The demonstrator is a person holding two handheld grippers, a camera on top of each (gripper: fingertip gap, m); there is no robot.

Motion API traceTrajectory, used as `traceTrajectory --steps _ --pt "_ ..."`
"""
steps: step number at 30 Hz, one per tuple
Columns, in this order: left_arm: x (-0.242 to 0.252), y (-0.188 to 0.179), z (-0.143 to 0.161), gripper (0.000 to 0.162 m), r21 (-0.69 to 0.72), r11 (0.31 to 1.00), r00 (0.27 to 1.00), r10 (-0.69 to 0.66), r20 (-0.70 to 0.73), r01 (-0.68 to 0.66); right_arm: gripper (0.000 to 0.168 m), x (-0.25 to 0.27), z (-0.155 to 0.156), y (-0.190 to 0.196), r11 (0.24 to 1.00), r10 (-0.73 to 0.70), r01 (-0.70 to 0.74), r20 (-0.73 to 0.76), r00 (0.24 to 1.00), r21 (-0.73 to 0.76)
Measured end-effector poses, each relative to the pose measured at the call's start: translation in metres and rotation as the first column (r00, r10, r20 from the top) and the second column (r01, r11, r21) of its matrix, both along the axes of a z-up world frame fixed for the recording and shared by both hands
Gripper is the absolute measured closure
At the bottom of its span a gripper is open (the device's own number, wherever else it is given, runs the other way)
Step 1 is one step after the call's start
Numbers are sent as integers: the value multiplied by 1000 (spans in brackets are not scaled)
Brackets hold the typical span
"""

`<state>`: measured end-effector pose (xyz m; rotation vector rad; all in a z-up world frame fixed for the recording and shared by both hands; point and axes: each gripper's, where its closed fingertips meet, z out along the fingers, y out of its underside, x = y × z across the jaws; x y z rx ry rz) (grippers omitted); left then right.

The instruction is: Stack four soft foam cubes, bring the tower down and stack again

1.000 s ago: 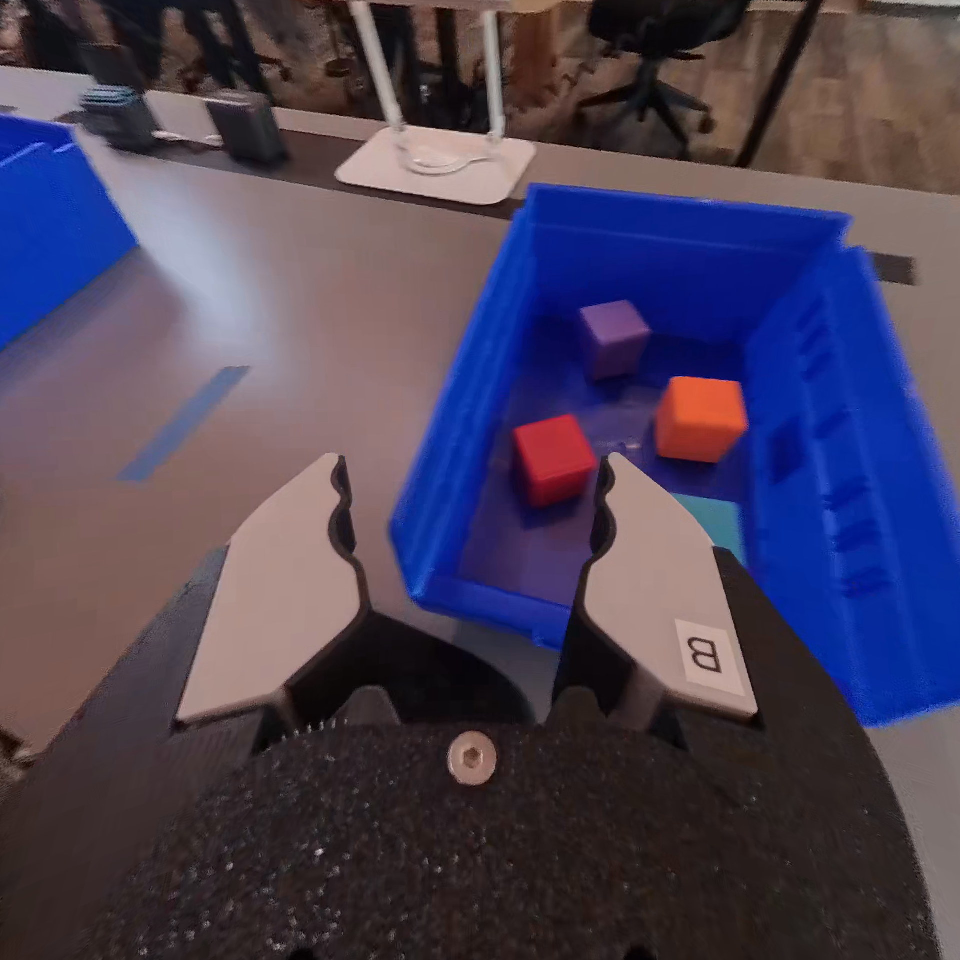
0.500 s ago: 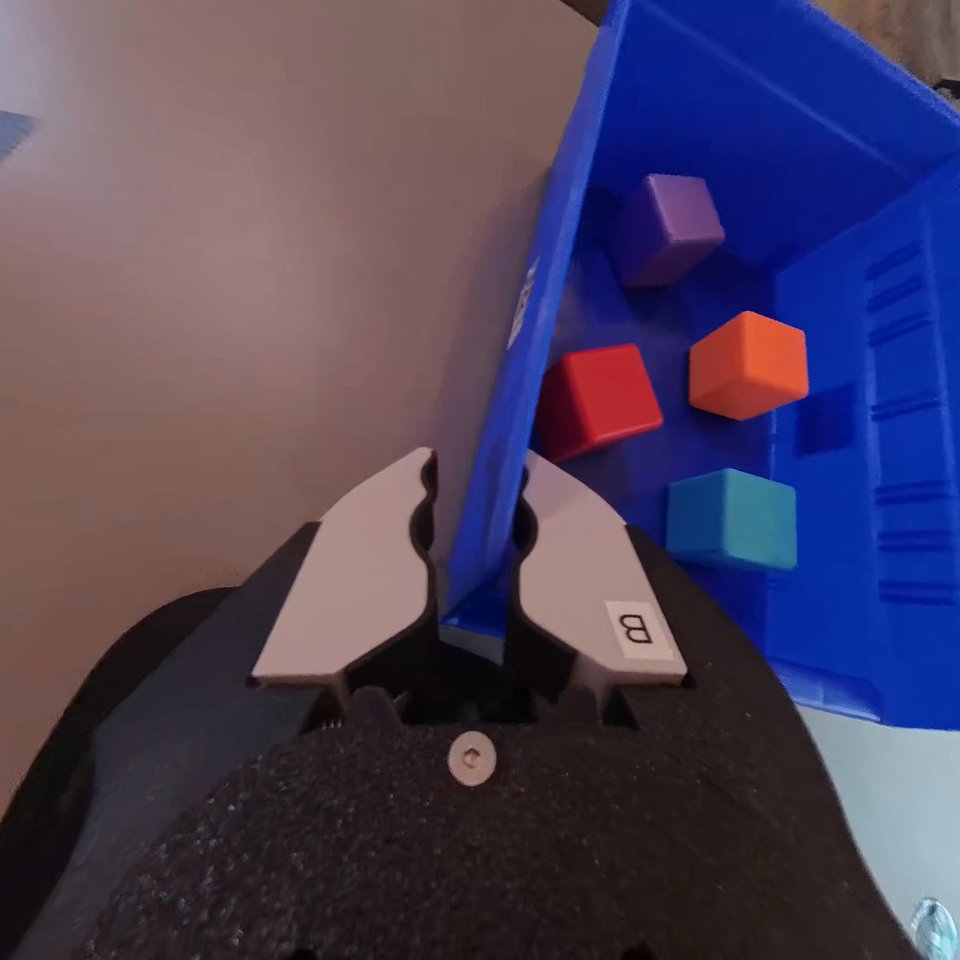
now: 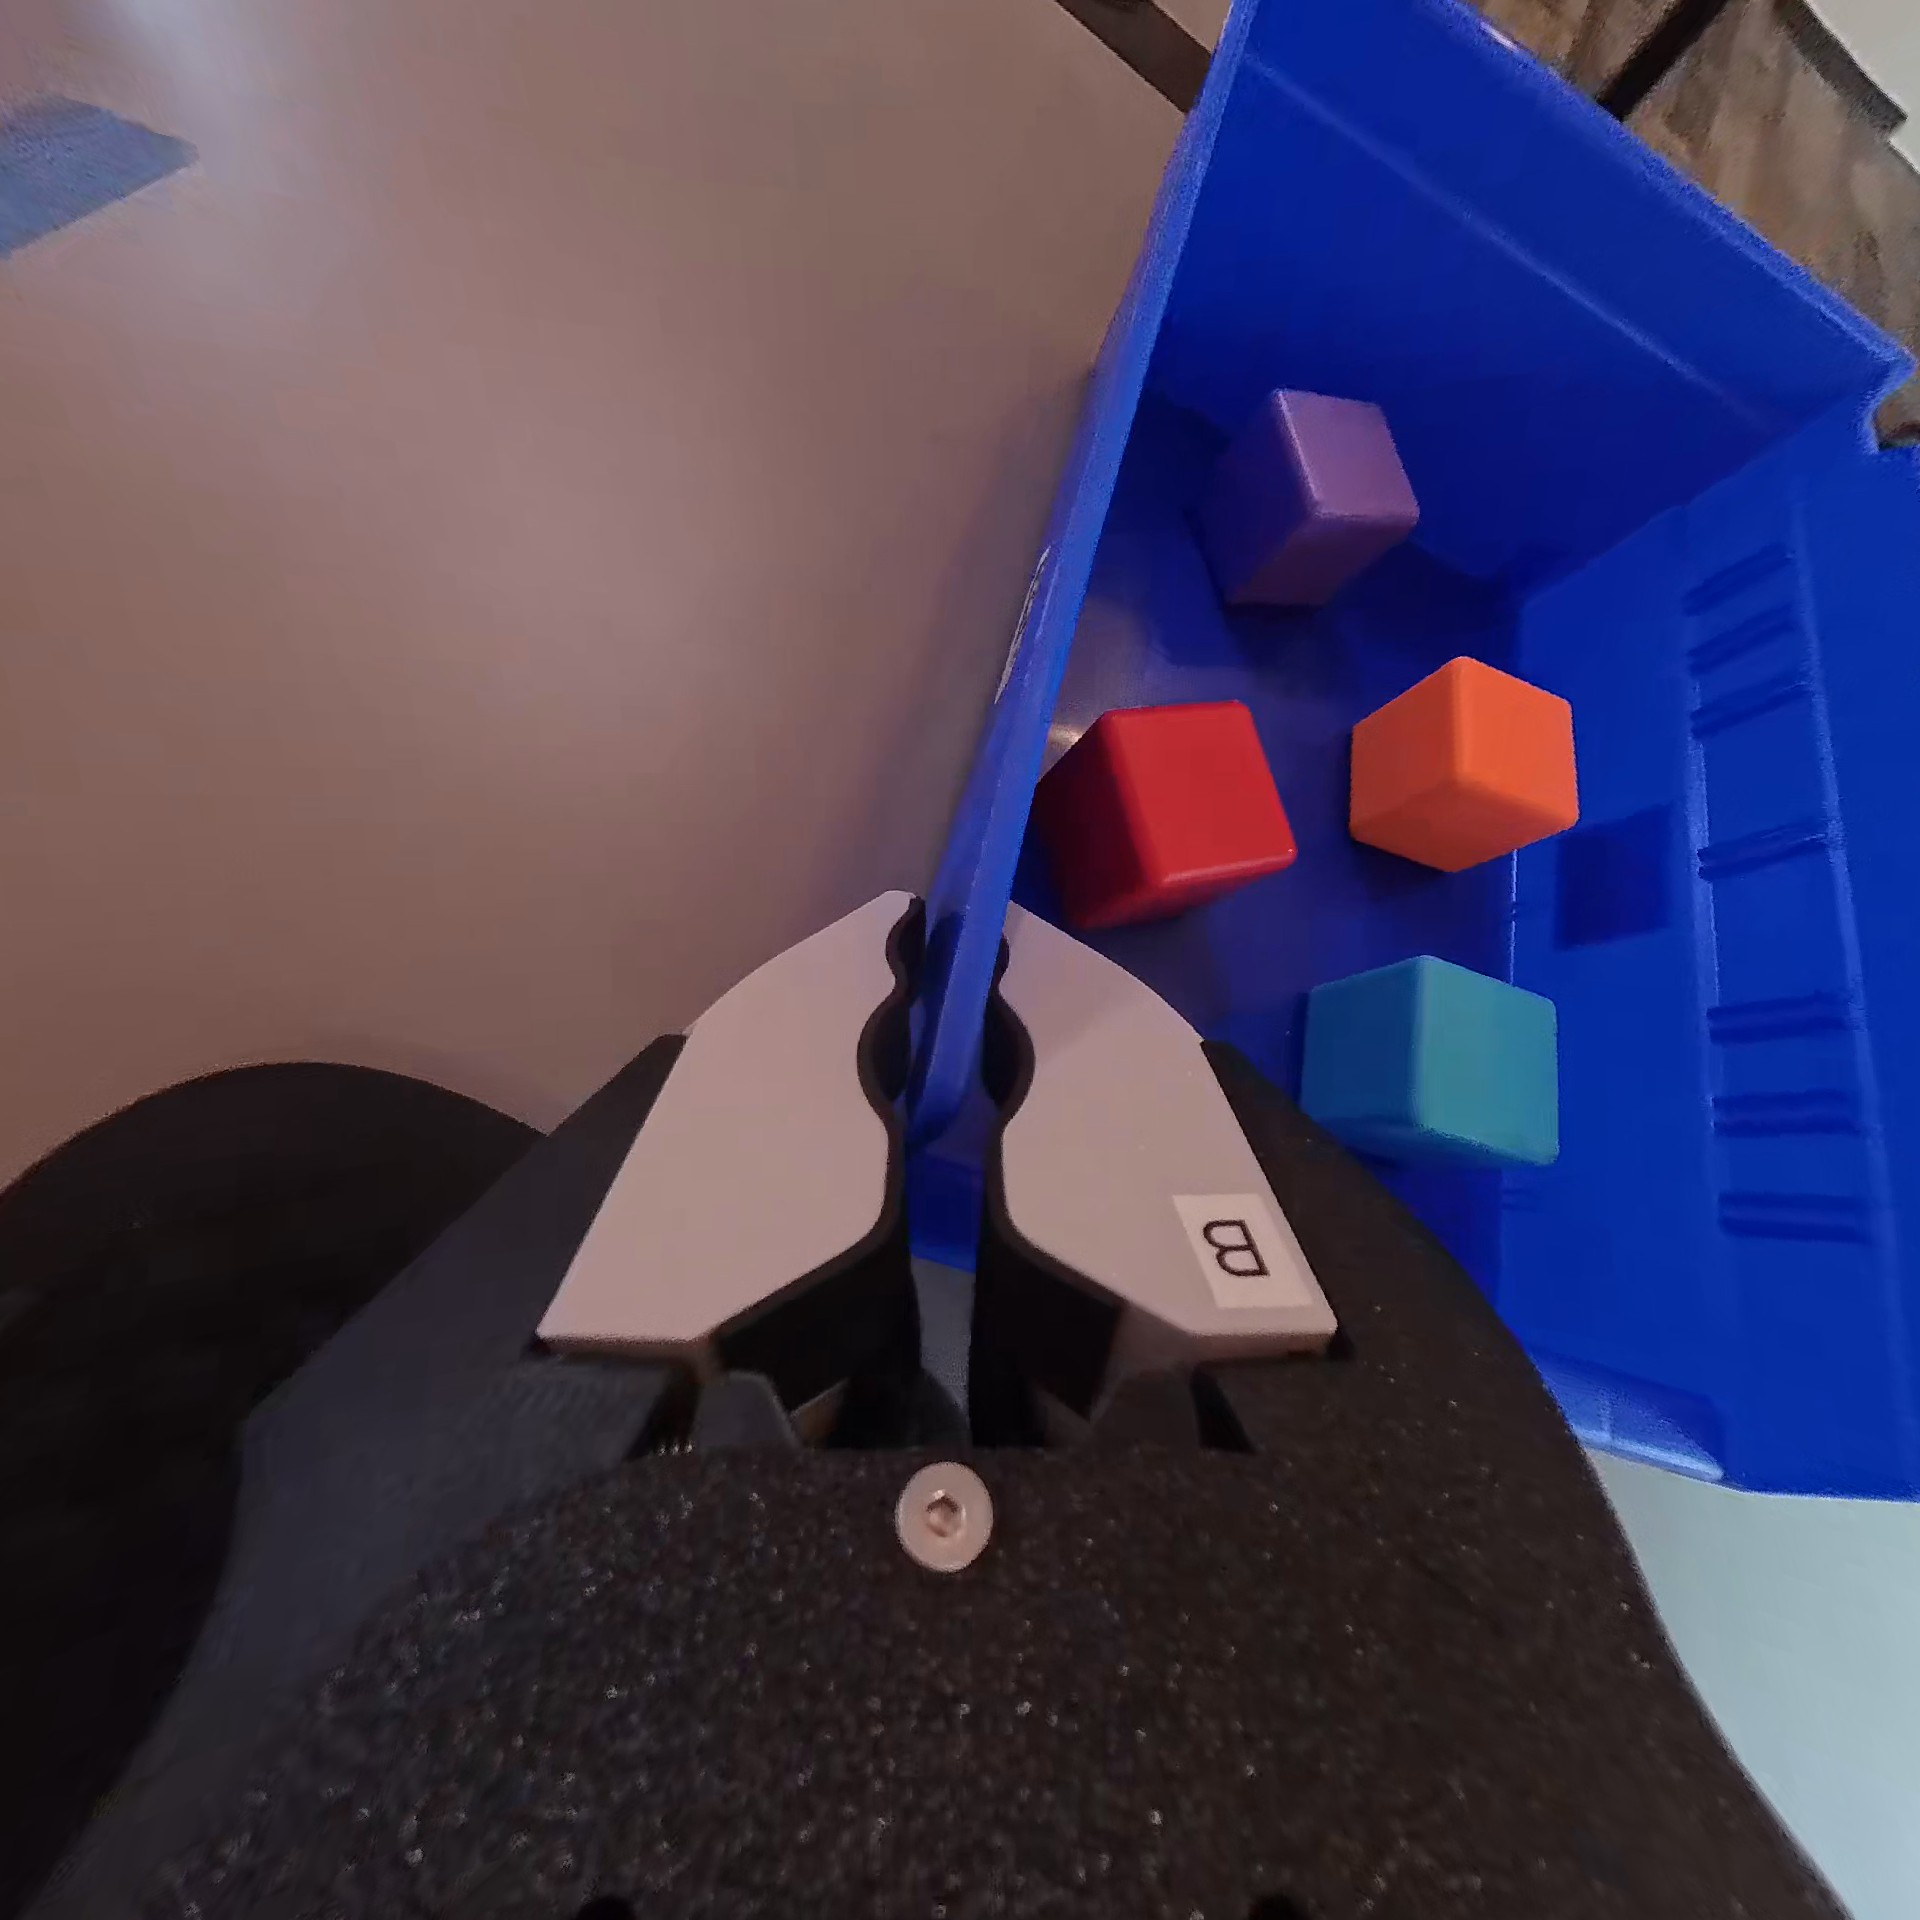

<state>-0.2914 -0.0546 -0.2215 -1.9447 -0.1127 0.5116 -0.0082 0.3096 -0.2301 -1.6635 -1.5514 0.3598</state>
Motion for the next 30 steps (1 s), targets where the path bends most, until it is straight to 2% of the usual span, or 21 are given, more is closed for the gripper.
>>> traceTrajectory --steps 6,12,20,30 --pt "29 -6 0 153 10 936 936 -351 -28 351 161 -1 1 7 985 162 -167 -92 983 -46" --pt "40 -10 0 155 17 786 781 -616 103 618 162 -15 2 29 935 341 -352 -192 920 -27" --pt "52 -6 -1 157 25 625 611 -770 182 780 161 -47 2 46 832 536 -553 -200 821 -40" --pt "84 20 -1 156 32 432 416 -883 218 901 161 -102 2 41 666 718 -742 -206 665 -76"
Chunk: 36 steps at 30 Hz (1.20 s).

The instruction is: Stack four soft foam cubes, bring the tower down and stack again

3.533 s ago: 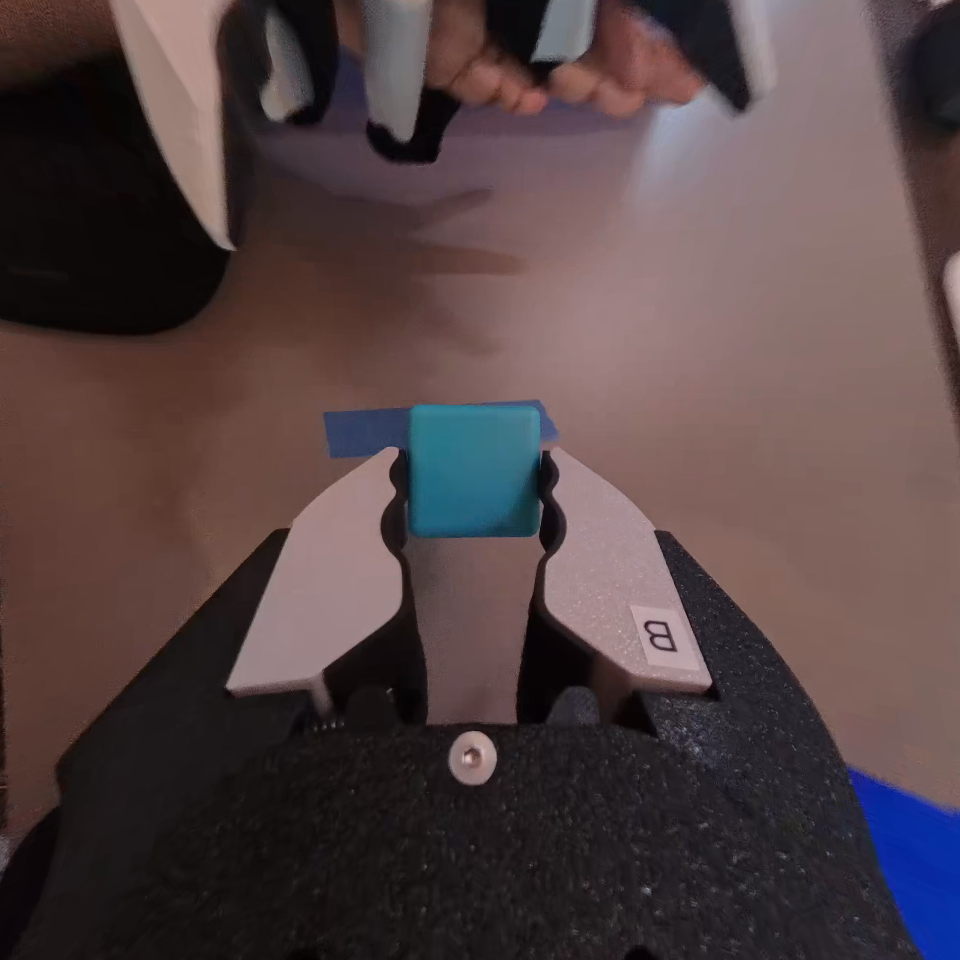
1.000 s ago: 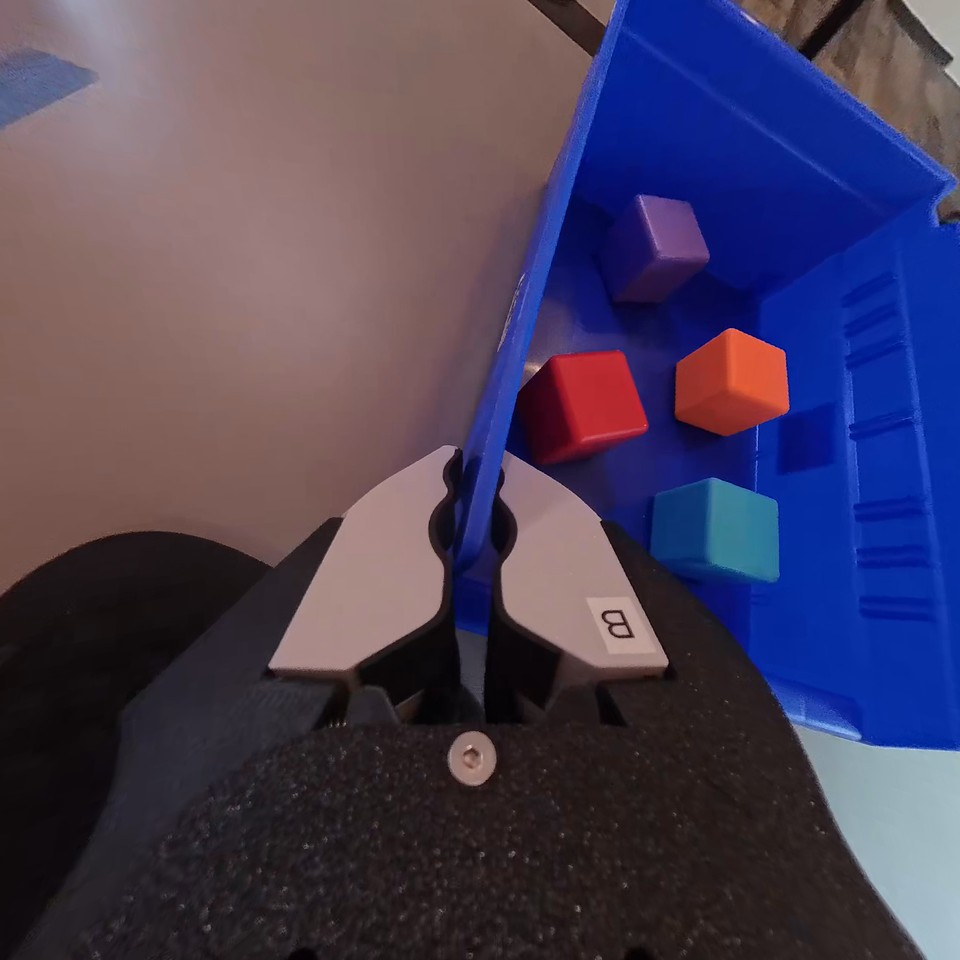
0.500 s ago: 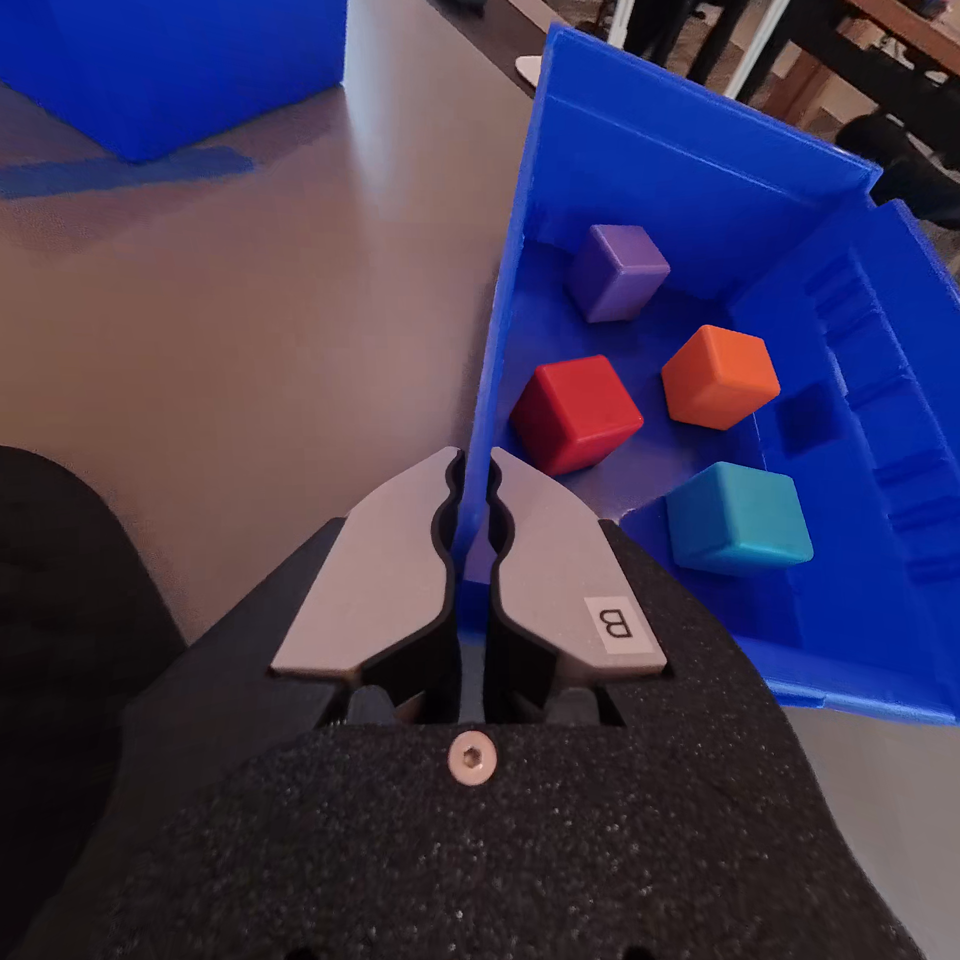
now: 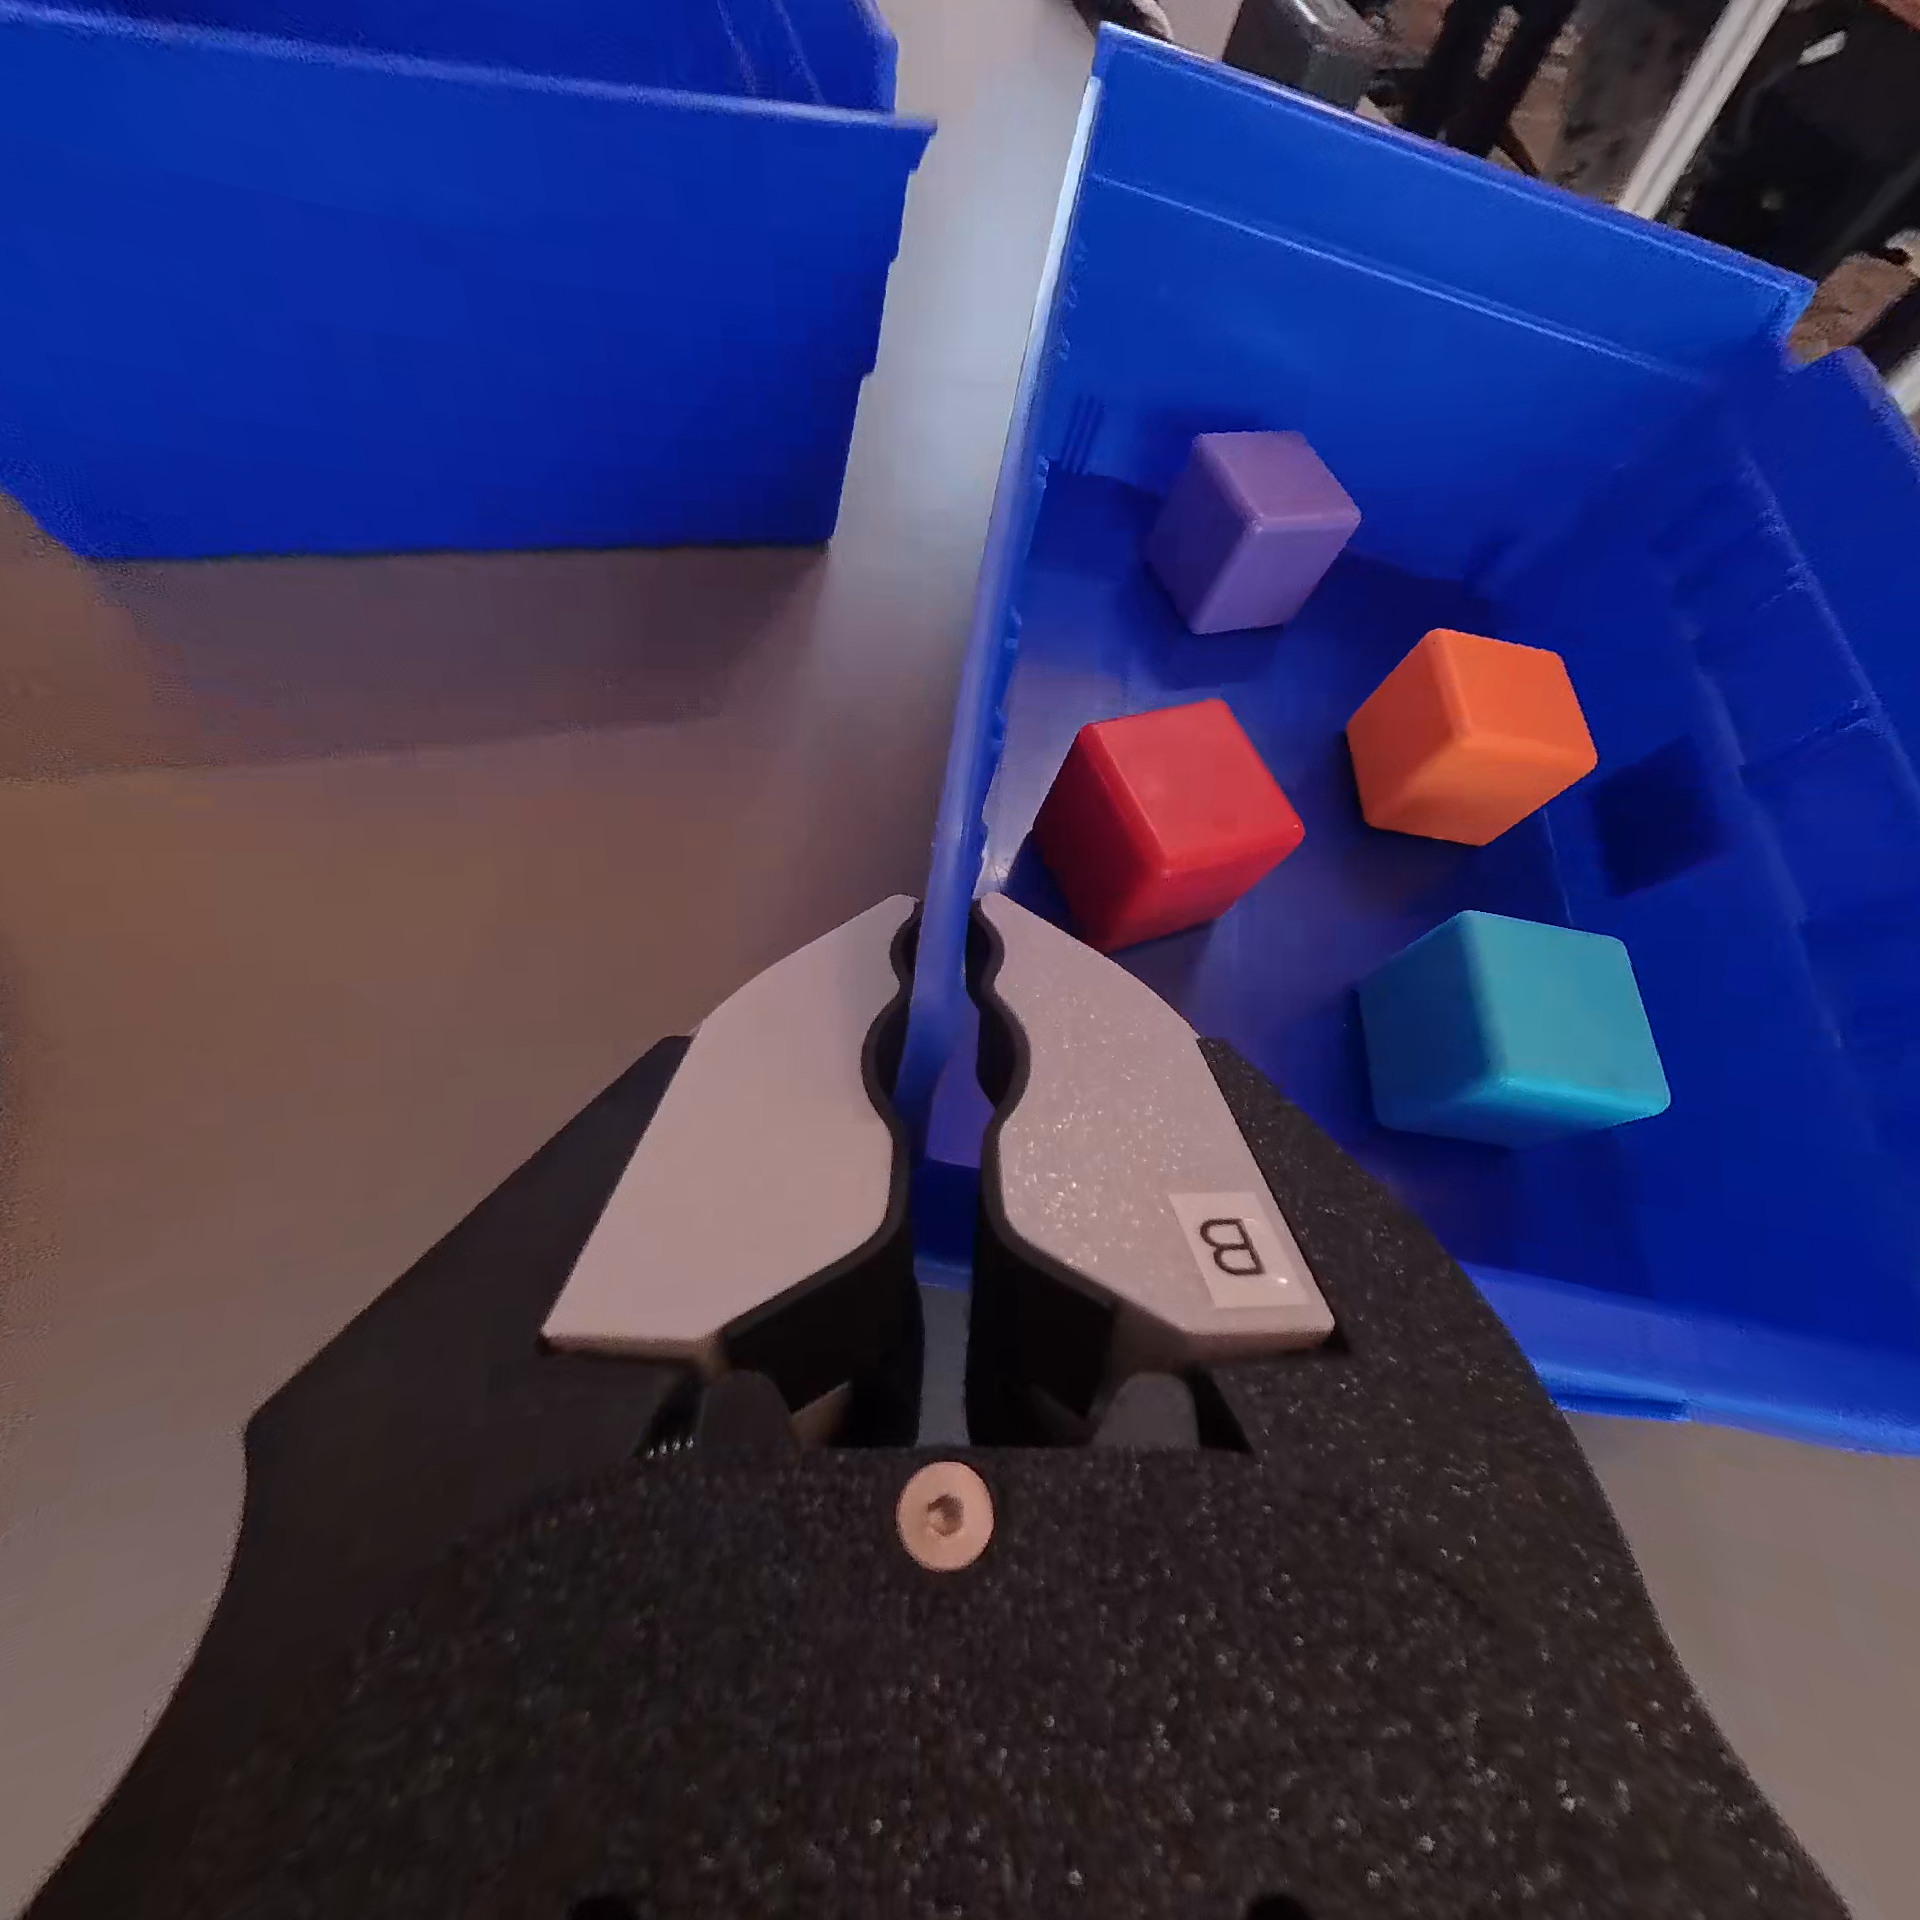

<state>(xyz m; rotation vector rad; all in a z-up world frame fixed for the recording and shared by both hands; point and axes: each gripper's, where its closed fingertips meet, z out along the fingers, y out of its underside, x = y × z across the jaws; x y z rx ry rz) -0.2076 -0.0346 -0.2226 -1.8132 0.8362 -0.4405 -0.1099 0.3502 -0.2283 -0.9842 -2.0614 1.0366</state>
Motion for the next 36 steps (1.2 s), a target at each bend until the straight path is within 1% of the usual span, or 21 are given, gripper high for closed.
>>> traceTrajectory --steps 4,9,19,23,24,26,27,28,29,32,34,36 --pt "16 15 0 156 4 998 998 -57 2 57 161 -24 0 -9 996 85 -85 6 996 -14" --pt "33 31 0 155 7 996 996 -92 3 92 161 -58 1 -23 985 172 -172 2 985 -19" --pt "54 54 2 155 19 995 995 -94 22 94 161 -112 1 -56 959 284 -284 -10 959 -15" --pt "57 57 5 152 29 995 994 -92 66 91 161 -122 2 -61 952 303 -304 -27 953 -35" --pt "58 57 6 146 27 996 993 -87 79 85 160 -123 4 -61 952 297 -298 -30 954 -64" --pt "60 55 12 129 27 997 989 -81 126 78 152 -124 12 -56 955 264 -270 -58 963 -123" --pt "57 55 15 122 44 997 989 -61 131 56 144 -123 15 -50 960 235 -244 -73 969 -138" --pt "53 55 21 114 73 997 990 -27 137 17 131 -122 18 -43 967 199 -209 -84 976 -144" --pt "47 54 29 109 99 995 988 3 154 -19 122 -119 21 -34 976 156 -168 -90 984 -142" --pt "27 40 61 106 178 977 974 75 216 -114 106 -98 29 -5 995 22 -27 -63 998 -93" --pt "9 31 81 107 252 948 967 143 212 -196 100 -77 37 11 998 -61 59 -53 997 -36" --pt "-11 25 95 107 288 920 958 222 180 -267 98 -55 49 22 990 -141 143 -66 988 22"
